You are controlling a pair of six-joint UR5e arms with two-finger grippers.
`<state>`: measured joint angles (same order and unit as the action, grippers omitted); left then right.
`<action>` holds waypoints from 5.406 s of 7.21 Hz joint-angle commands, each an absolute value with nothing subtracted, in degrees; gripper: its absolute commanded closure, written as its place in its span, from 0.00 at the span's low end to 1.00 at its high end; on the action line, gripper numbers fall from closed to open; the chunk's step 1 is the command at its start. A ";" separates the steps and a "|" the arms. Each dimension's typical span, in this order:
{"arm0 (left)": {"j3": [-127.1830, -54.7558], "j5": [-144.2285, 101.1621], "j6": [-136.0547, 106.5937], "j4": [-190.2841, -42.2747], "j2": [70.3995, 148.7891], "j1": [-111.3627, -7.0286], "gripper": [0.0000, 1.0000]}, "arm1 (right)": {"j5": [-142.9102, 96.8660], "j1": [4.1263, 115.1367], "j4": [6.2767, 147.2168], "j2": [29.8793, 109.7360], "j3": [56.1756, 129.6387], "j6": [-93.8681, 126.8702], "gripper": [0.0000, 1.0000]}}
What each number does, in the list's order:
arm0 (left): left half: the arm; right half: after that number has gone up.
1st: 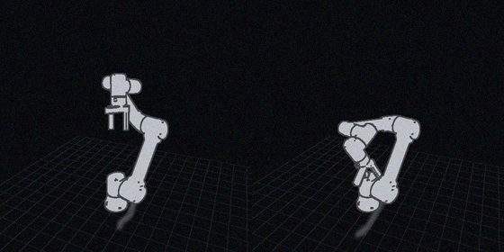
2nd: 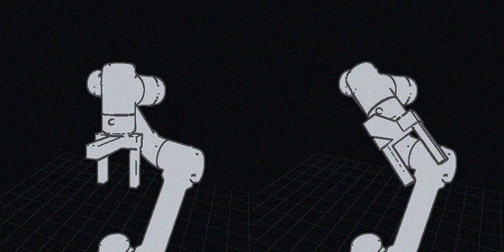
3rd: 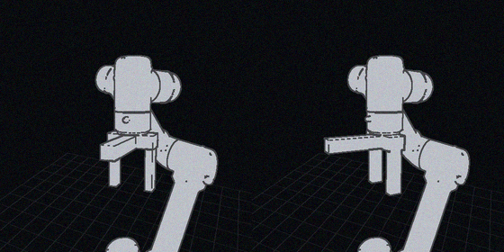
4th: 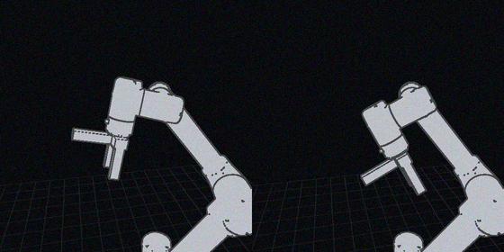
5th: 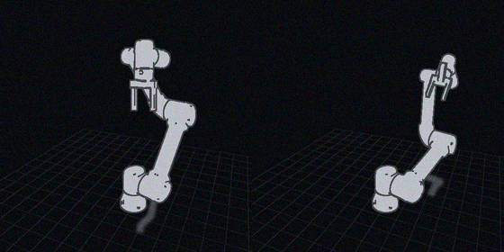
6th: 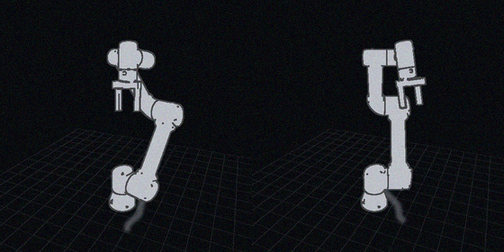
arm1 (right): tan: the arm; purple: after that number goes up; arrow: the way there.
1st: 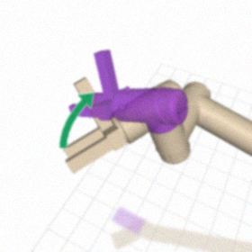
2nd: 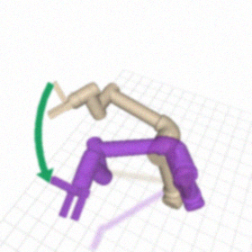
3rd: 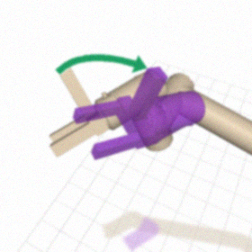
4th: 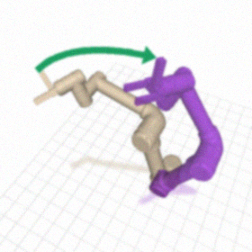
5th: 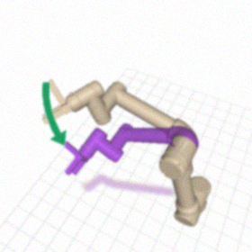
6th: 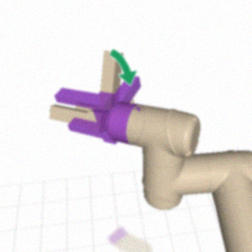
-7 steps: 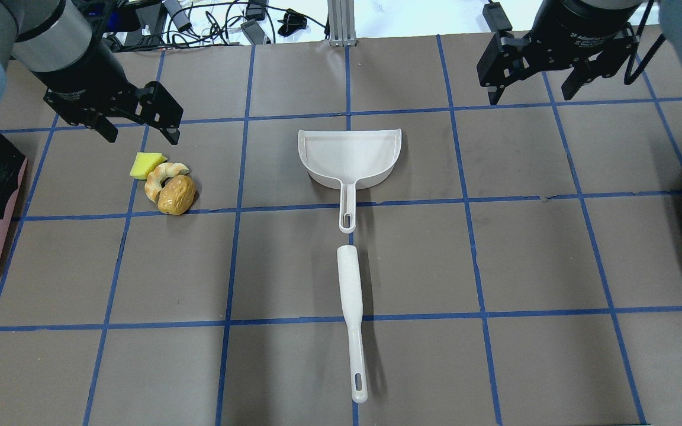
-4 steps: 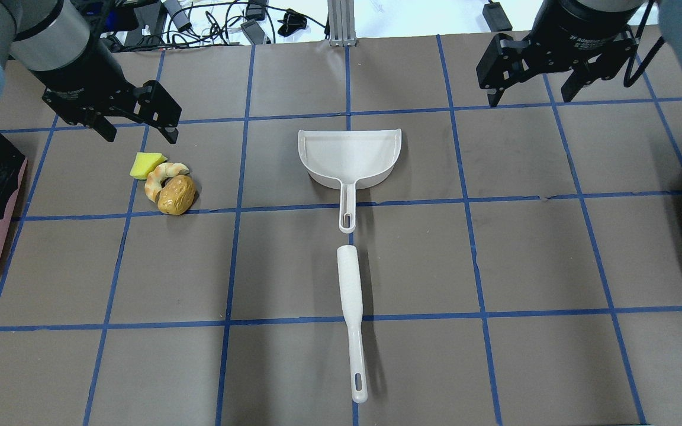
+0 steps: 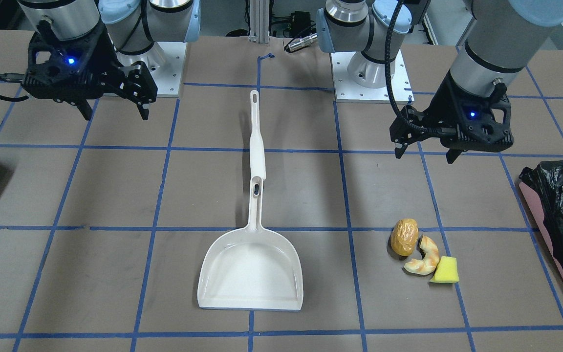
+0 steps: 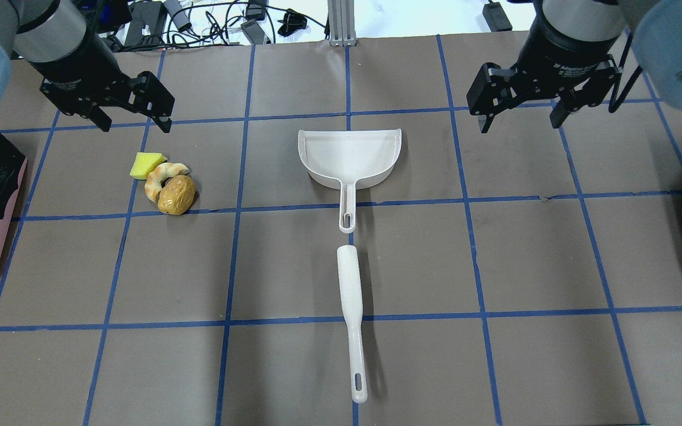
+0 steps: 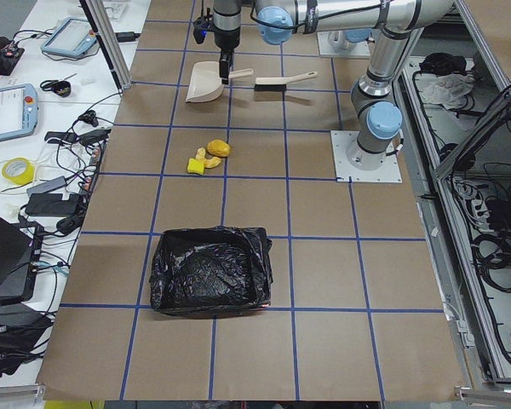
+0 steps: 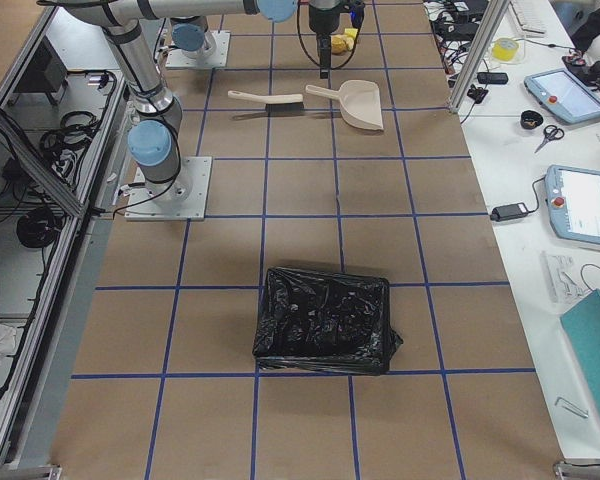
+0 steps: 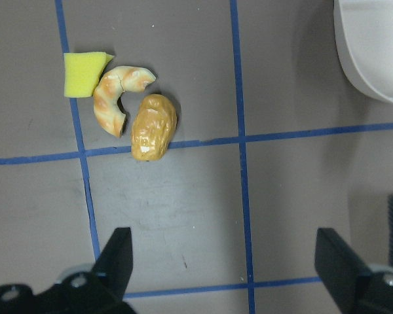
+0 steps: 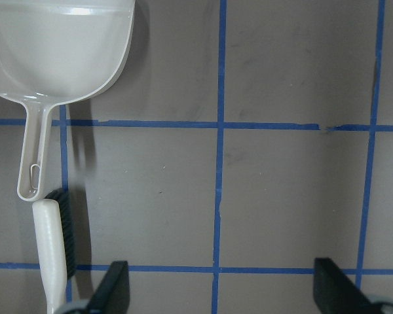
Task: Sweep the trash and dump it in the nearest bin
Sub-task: 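Lower the left gripper onto the dustpan handle while the right lowers onto the brush, then close the left gripper on the dustpan handle while the right gripper closes on the brush, then lift the dustpan with the left gripper and carry it beside the trash pile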
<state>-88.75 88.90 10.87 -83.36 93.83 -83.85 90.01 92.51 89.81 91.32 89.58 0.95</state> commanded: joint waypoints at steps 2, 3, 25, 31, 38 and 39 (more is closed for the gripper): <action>-81.93 88.95 7.14 -78.69 102.89 -87.95 0.00 | 90.79 100.26 90.35 91.32 95.69 6.41 0.00; -80.00 88.86 1.55 -76.23 106.49 -90.94 0.00 | 89.75 101.50 90.44 92.19 98.41 7.29 0.00; -85.87 84.90 -3.34 -75.32 121.82 -112.24 0.32 | 83.23 123.74 120.67 81.65 121.73 22.75 0.22; -84.30 85.25 -3.00 -74.80 120.15 -111.54 1.00 | 84.46 124.54 120.50 81.56 122.61 23.55 1.00; -73.83 89.09 35.53 -83.30 115.50 -81.87 1.00 | 87.36 123.67 116.74 81.83 117.88 25.74 1.00; -74.00 91.38 43.25 -83.41 114.71 -77.82 1.00 | 87.36 123.14 115.24 81.57 115.43 25.75 1.00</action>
